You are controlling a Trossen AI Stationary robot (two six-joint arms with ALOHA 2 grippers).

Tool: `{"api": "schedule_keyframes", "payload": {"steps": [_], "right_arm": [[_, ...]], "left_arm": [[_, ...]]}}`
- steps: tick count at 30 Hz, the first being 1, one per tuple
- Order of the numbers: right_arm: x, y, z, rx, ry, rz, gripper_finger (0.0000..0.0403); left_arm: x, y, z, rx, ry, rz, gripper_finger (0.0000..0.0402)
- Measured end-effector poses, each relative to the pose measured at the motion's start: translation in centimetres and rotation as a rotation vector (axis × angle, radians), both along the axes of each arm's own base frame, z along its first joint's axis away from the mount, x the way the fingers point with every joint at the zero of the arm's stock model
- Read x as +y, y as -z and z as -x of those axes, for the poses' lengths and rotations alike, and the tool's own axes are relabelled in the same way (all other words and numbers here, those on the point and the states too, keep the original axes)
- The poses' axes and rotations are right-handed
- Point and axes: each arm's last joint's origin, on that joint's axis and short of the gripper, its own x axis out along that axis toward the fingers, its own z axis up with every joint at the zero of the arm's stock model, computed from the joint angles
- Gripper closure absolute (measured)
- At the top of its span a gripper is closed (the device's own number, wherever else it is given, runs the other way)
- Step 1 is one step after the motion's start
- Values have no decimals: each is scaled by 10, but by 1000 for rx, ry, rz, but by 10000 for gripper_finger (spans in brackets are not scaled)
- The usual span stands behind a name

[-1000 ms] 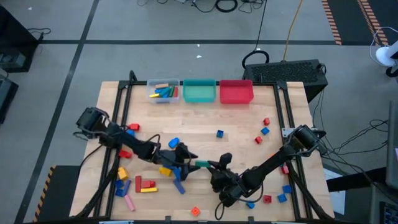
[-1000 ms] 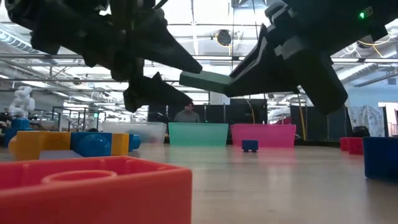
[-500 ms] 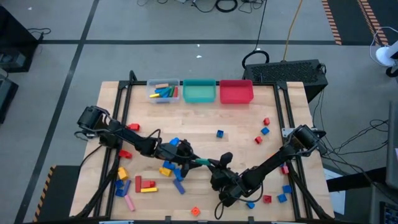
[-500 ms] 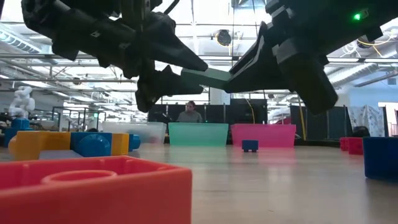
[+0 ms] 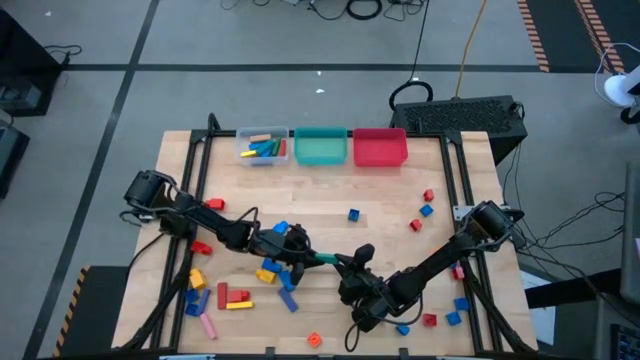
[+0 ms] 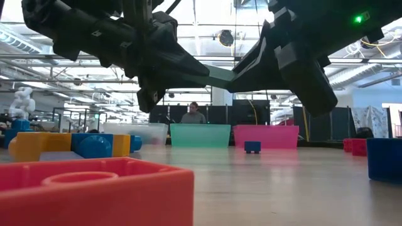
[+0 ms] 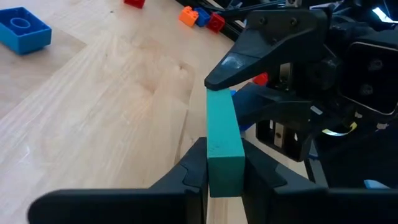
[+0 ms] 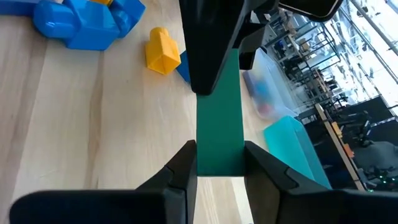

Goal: Sort blocks by size
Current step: Put the green block into the transparent bin

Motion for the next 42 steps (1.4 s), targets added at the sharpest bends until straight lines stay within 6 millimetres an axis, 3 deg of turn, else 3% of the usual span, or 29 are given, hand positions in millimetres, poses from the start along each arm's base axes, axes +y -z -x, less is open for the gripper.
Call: {"api": "schedule_keyframes", "payload": {"steps": [14, 20, 27, 34, 42], "right_arm": [[-2, 0, 0, -101, 67, -130, 236], [-8, 4, 6, -152, 157, -191, 227], [-12, 8, 13, -167, 221, -239, 233], [-13, 9, 14, -169, 230, -243, 233], [-13, 8, 13, -172, 229, -245, 234]], "left_arm": [[14, 0, -3, -1, -97, -32, 343], [30, -7, -4, -3, -142, -34, 343], [69, -32, 12, 90, -256, -155, 343], [118, -61, 45, 200, -476, -290, 343], [179, -63, 78, 380, -691, -336, 343]]}}
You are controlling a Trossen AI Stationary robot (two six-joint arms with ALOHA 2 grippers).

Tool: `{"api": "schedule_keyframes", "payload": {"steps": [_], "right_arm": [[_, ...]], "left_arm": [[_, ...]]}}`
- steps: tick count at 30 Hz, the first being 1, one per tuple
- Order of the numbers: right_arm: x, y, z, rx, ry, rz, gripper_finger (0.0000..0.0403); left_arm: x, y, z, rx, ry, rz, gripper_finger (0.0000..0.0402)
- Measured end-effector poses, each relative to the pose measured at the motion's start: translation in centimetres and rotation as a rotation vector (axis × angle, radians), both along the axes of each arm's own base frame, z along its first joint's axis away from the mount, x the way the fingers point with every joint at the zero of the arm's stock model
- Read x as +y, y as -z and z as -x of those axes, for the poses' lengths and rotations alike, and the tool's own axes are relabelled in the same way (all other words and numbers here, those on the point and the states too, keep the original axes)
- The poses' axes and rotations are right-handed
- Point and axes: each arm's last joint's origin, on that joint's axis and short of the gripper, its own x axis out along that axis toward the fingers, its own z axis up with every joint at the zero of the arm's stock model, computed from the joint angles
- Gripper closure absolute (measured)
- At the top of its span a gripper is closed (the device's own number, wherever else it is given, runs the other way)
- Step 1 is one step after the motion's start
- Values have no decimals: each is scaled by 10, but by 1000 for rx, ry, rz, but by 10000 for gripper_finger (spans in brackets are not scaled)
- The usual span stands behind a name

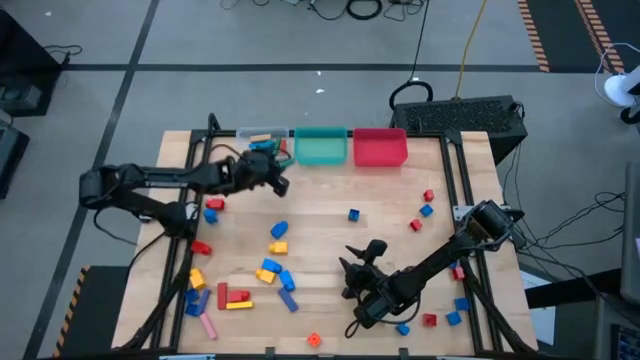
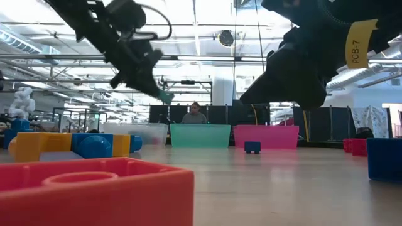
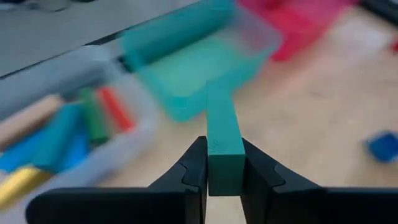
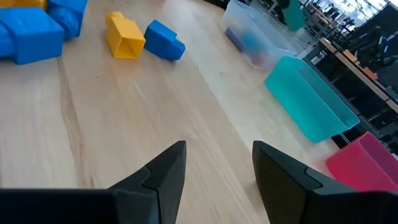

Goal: Sort blocks by size
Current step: Put the green block into the transparent bin, then put the dark blue block into the transparent bin

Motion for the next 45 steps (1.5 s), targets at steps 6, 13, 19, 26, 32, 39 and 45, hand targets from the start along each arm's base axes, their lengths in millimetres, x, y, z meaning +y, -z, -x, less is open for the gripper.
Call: {"api": "schedule_keyframes", "payload": {"steps": [6, 13, 19, 26, 32, 39, 45], "right_arm": [[0, 0, 0, -10, 5, -26, 234], [-3, 1, -4, -20, 18, -93, 234], [-12, 1, -13, -34, 37, -160, 234], [-23, 0, -26, -3, 12, -227, 234], [-27, -4, -38, -1, -61, -211, 234], [-33, -13, -56, -23, -216, -259, 234], [-46, -29, -84, -180, -487, -448, 234]], "left_arm": [[43, 9, 17, 53, -145, 21, 343], [74, 23, 31, 102, -201, 65, 343], [88, 33, 38, 135, -251, 98, 317], [93, 36, 41, 160, -255, 88, 250], [83, 21, 45, 174, -144, 57, 238], [34, -14, 62, 210, 24, 34, 237], [-20, -32, 78, 202, 191, 58, 247]]}}
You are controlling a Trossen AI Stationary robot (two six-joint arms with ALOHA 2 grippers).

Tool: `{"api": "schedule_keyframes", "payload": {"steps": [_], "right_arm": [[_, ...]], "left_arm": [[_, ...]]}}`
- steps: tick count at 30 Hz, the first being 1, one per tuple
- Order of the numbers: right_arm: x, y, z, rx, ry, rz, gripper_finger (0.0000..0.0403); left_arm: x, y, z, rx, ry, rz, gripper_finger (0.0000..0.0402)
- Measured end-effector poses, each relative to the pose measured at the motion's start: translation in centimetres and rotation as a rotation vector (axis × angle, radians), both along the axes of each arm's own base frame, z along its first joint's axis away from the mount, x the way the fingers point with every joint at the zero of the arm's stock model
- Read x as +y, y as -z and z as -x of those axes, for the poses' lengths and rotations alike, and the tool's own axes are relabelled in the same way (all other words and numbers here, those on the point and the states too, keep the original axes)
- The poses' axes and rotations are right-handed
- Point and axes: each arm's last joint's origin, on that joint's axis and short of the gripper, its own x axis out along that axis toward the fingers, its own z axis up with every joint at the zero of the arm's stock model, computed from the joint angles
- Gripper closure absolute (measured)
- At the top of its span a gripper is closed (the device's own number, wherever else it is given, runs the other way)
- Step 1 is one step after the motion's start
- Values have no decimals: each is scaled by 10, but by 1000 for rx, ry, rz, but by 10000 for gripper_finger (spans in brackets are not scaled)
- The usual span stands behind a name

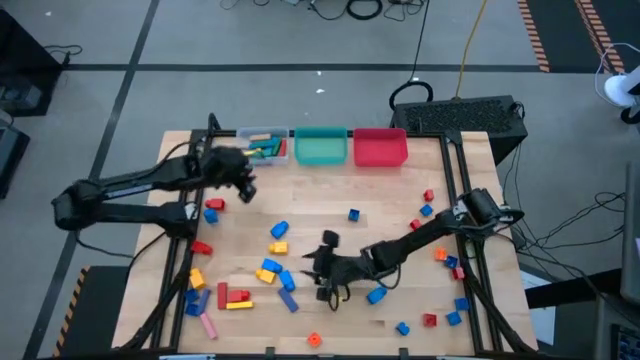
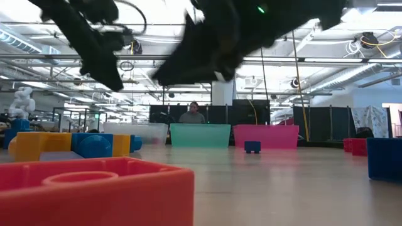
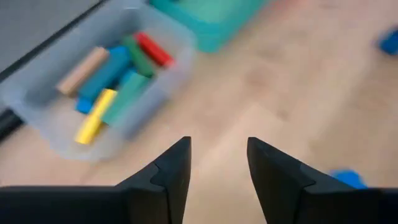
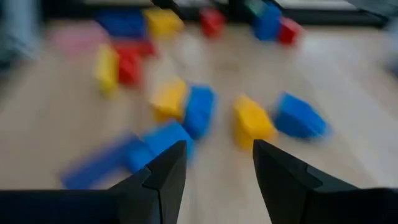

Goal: Sort blocks by size
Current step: Put the dark blue block into the transparent bin

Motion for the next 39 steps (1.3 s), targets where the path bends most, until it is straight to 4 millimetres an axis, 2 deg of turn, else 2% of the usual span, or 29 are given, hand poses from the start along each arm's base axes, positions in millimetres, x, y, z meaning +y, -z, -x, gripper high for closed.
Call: {"api": "schedule_keyframes", "payload": {"steps": [4, 7, 12, 16, 23, 28, 39], "right_arm": [[-1, -4, -20, -85, -120, -52, 234], [9, 0, -41, -81, -189, -22, 234], [31, 17, -76, 0, -243, 35, 234], [37, 16, -95, 18, -239, 43, 234], [45, 14, -115, -19, -251, 32, 234], [51, 30, -129, -4, -285, 6, 234], [52, 41, -141, -16, -251, -64, 234]], "left_arm": [[-31, -8, 8, -34, 114, 24, 270], [-50, -12, 11, -76, 217, 33, 287], [-73, -14, 12, -89, 349, 35, 305], [-88, -12, 10, -77, 421, 52, 309], [-108, -4, 9, -21, 490, 72, 309], [-119, 4, 8, 59, 524, 69, 309], [-137, 22, -1, 183, 607, 66, 309]]}}
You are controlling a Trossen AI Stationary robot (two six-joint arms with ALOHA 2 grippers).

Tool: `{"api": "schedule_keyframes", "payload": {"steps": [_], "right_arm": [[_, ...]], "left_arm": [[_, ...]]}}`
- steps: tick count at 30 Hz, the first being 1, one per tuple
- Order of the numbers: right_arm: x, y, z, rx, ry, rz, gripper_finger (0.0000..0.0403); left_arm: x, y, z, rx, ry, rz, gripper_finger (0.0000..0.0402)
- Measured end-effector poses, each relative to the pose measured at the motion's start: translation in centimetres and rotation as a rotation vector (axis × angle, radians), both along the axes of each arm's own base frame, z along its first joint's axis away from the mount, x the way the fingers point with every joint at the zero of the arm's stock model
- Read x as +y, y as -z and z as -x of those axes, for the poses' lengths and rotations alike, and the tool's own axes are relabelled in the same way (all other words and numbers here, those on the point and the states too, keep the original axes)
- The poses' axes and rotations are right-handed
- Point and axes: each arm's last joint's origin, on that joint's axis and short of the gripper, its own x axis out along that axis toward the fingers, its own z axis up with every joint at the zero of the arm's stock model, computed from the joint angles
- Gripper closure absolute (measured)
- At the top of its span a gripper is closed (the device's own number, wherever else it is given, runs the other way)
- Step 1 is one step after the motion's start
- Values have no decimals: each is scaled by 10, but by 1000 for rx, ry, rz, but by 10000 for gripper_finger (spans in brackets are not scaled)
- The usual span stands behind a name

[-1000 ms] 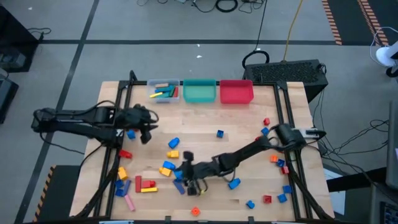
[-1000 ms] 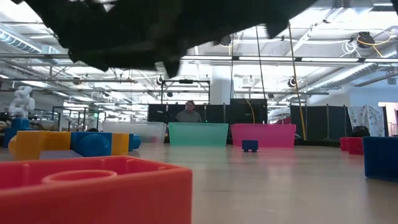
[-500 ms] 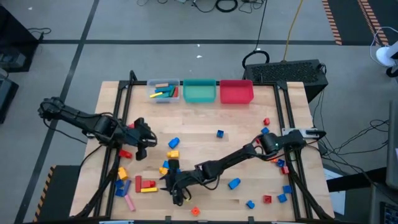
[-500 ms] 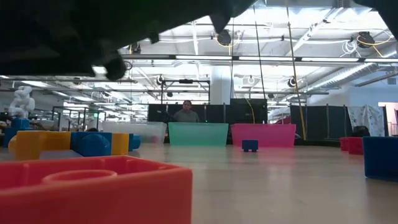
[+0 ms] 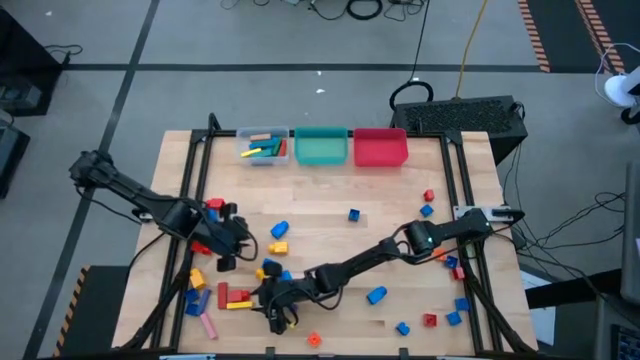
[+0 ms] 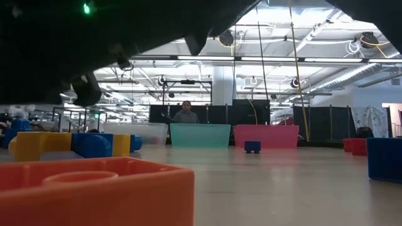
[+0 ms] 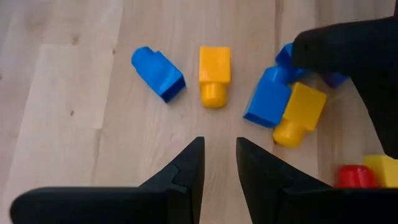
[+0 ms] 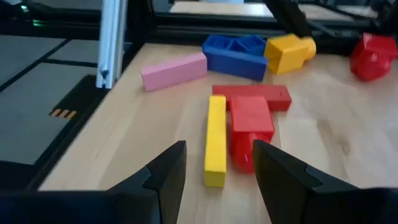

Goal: Sort blocks by size
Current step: Put the dark blue block into the transparent bin

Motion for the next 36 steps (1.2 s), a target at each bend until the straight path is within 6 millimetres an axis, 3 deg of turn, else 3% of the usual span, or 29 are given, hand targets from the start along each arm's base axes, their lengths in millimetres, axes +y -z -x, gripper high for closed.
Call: {"api": "schedule_keyframes", "payload": {"steps": [4, 8, 13, 25, 32, 36], "right_arm": [[-3, 2, 0, 37, 15, -8, 234], [-6, 13, 7, 184, 30, 36, 234], [-1, 11, 22, 328, 90, 81, 234], [8, -27, 64, 547, 200, 264, 234], [11, -56, 82, 601, 254, 209, 220], [18, -63, 89, 632, 332, 51, 201]], "left_arm": [[-1, 5, -3, 29, 0, -14, 309], [-4, 9, -6, 50, 5, -14, 309], [-12, 13, -12, 38, 38, -3, 309], [-24, 25, -28, 10, 40, -15, 309], [-33, 28, -37, -44, 29, 18, 309], [-38, 29, -43, -85, 16, 53, 309]]}}
